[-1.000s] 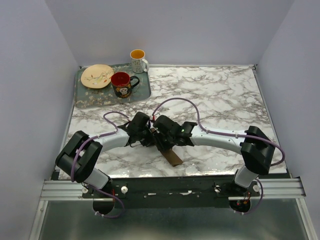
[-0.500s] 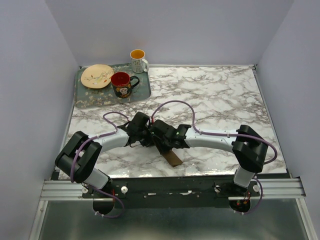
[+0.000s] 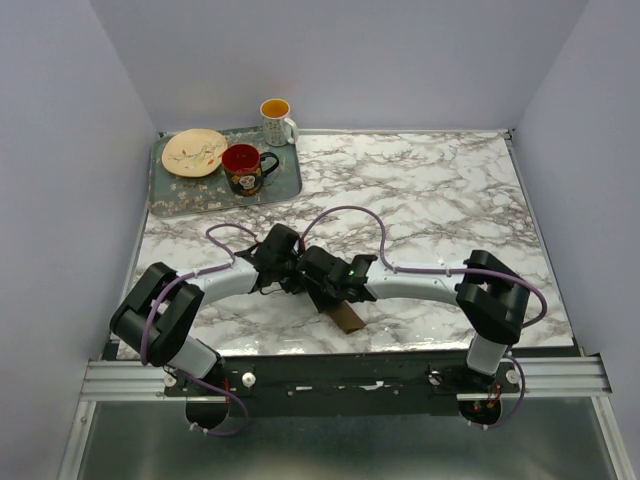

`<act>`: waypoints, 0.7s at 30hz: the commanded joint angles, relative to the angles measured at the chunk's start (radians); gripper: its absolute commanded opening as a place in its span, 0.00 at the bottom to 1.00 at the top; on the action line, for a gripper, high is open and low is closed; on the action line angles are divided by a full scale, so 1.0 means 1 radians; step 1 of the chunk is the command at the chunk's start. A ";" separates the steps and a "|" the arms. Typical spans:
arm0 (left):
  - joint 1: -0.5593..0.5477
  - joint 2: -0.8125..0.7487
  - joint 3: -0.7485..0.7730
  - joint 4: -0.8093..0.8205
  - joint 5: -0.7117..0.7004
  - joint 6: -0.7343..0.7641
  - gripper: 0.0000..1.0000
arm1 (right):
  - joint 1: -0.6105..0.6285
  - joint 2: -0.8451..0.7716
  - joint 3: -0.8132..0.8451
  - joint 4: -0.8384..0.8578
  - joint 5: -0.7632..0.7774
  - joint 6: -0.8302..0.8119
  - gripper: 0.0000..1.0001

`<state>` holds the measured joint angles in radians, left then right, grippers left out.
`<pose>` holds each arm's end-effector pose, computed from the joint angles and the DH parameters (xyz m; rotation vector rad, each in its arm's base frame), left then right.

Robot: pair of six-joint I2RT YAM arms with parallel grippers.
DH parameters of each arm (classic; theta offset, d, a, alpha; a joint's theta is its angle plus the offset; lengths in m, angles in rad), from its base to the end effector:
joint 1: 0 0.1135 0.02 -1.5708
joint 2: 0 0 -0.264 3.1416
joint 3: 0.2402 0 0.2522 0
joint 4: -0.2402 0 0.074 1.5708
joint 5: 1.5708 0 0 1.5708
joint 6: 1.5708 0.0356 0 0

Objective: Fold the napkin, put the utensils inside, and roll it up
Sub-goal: Roll the napkin with the utensil

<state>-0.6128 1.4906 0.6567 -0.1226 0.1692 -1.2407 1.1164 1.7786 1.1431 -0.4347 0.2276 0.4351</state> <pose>0.2181 -0.1606 0.1464 -0.7877 2.6682 -0.8470 0.1650 0.3194 0.1794 -0.8023 2.4923 0.2550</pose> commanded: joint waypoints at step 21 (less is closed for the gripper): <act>0.050 -0.168 0.011 -0.144 -0.054 0.138 0.69 | -0.168 -0.034 -0.161 0.244 -0.401 0.030 0.17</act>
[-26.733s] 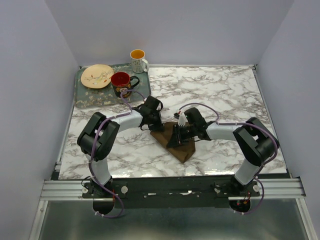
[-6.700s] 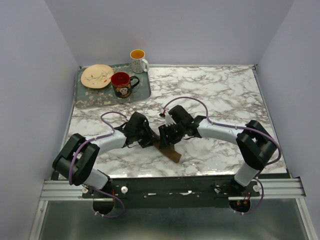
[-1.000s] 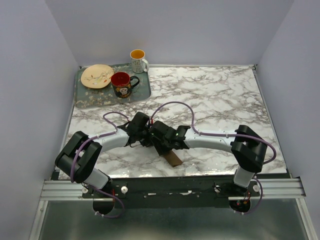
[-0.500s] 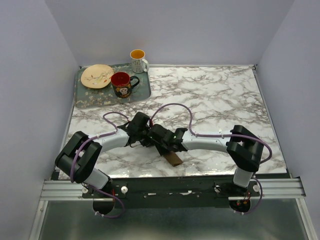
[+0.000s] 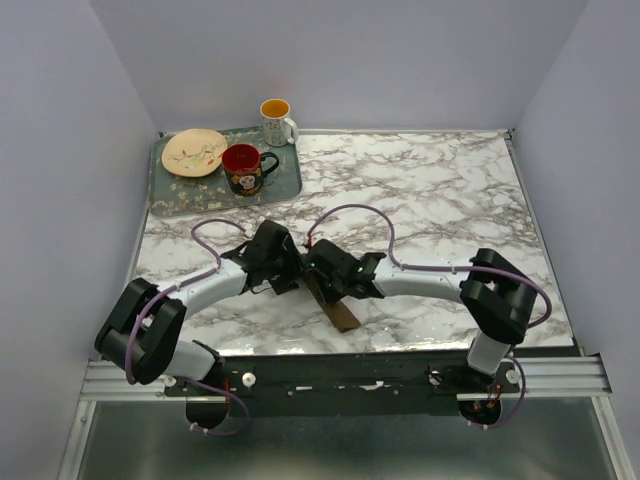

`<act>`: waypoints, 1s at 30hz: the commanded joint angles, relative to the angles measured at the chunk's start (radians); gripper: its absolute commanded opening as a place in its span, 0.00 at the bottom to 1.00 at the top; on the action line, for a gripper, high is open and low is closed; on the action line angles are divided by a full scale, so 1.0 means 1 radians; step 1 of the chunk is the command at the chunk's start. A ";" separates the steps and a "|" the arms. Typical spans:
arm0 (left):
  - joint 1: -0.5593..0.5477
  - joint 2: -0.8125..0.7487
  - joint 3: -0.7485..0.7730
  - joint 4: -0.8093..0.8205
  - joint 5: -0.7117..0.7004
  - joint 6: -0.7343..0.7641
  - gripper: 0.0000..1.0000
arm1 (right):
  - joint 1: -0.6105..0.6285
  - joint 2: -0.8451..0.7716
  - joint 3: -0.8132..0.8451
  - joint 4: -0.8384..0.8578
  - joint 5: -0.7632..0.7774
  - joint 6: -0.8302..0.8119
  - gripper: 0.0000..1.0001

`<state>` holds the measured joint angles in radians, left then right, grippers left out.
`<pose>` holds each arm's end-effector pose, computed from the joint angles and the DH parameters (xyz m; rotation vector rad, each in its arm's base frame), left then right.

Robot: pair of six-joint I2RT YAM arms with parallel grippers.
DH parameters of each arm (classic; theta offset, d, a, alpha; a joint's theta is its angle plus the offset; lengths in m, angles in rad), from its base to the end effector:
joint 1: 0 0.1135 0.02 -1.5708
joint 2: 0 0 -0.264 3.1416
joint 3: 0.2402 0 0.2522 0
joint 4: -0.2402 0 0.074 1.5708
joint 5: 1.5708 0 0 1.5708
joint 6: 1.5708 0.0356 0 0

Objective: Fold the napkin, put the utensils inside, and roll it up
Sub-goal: Roll the napkin with the utensil

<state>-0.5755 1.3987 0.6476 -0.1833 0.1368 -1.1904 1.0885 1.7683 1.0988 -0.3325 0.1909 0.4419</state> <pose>0.2152 -0.1454 0.1624 -0.7661 2.6162 -0.8121 0.1729 0.3156 0.1756 -0.7517 2.4709 0.3445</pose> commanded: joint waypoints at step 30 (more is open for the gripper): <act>-0.046 0.171 0.112 0.013 0.017 0.031 0.61 | -0.538 0.099 -0.220 0.332 -1.041 -0.015 0.48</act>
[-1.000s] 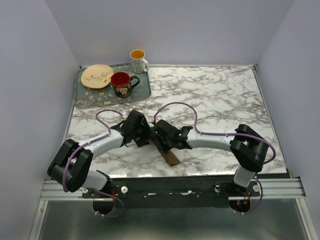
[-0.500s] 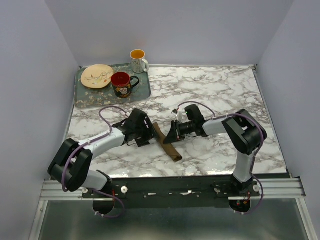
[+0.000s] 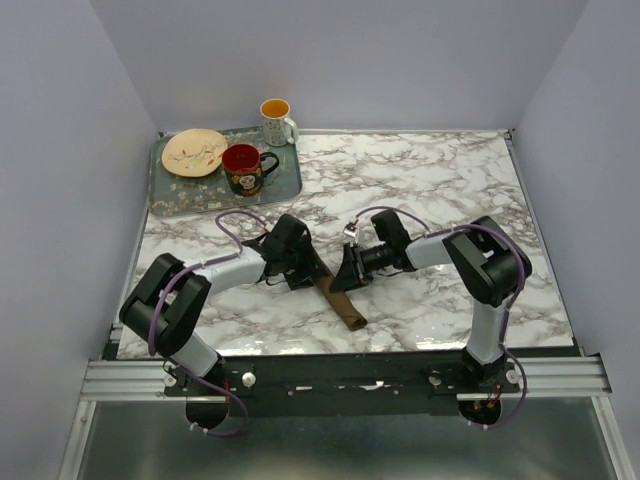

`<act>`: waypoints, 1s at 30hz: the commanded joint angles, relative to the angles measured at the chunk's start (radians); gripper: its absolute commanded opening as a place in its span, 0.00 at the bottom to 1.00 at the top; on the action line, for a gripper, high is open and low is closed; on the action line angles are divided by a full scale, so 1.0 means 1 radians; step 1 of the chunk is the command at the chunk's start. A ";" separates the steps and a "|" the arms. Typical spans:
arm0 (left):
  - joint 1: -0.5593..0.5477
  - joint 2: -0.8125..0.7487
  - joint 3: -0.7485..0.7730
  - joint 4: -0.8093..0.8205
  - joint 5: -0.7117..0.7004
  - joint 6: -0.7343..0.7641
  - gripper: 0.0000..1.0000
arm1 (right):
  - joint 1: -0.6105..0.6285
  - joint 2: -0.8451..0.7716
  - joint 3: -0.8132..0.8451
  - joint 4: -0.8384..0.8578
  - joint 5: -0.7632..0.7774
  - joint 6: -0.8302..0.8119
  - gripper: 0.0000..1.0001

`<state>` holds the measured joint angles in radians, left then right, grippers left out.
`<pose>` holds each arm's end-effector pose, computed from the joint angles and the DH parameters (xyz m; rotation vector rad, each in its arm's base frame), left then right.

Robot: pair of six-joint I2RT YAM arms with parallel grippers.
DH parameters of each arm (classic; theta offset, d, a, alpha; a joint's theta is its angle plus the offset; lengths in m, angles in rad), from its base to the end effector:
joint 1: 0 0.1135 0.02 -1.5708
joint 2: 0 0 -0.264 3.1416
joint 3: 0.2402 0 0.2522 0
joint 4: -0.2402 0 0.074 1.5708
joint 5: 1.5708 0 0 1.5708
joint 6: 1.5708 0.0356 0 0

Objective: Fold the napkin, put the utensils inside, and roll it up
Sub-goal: Roll the napkin with the utensil

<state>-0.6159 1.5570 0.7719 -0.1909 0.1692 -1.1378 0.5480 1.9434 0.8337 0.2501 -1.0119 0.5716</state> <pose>0.2358 -0.1743 0.1564 -0.6466 2.7011 -0.8048 0.2740 0.2026 0.0963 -0.4943 2.5549 1.6993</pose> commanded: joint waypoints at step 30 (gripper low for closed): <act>-0.005 0.008 0.006 -0.002 -0.033 -0.011 0.47 | 0.527 -0.215 0.389 -0.920 1.312 -0.158 0.67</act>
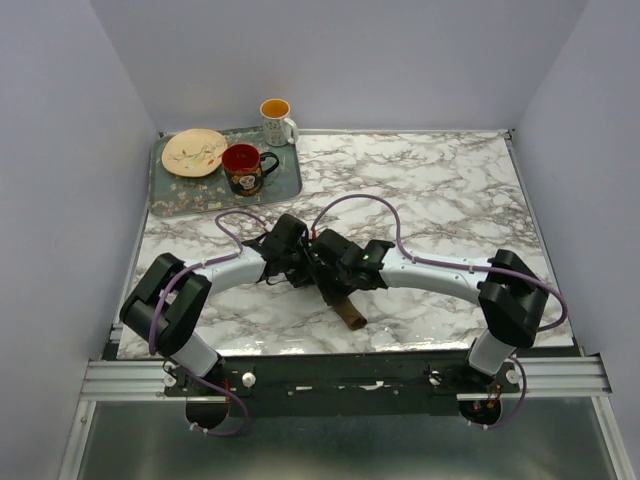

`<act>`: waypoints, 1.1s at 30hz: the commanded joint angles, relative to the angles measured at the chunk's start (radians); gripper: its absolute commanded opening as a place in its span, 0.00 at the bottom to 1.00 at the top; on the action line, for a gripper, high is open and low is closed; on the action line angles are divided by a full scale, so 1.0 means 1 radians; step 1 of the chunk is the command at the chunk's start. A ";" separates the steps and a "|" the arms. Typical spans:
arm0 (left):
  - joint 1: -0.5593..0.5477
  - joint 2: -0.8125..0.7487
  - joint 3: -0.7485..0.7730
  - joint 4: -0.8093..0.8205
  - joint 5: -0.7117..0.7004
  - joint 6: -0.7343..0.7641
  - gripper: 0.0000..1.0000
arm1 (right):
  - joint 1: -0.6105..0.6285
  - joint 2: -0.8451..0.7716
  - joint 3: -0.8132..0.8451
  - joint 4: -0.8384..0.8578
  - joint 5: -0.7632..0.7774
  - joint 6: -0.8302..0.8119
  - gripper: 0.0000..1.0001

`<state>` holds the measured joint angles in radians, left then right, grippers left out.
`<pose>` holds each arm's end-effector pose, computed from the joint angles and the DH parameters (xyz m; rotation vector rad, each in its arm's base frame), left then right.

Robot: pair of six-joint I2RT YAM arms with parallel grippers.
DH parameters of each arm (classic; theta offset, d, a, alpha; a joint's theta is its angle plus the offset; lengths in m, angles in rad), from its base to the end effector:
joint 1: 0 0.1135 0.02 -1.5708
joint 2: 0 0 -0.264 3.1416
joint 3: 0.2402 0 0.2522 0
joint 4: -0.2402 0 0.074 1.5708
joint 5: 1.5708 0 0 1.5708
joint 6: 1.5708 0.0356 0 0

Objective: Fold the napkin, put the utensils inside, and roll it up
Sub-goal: Roll the napkin with the utensil

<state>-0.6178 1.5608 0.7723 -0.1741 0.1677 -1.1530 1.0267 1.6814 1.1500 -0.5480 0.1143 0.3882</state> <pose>0.2370 -0.1757 0.1565 -0.6613 2.6880 -0.8195 0.1807 0.2908 0.2071 -0.8038 2.5542 0.3199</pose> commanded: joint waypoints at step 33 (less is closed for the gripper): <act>-0.003 -0.019 -0.008 0.001 -0.017 0.004 0.46 | 0.053 0.080 -0.067 0.057 0.142 0.029 0.65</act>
<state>-0.6174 1.5608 0.7715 -0.1734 0.1669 -1.1561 1.0691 1.7187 1.1145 -0.4942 0.1741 0.4255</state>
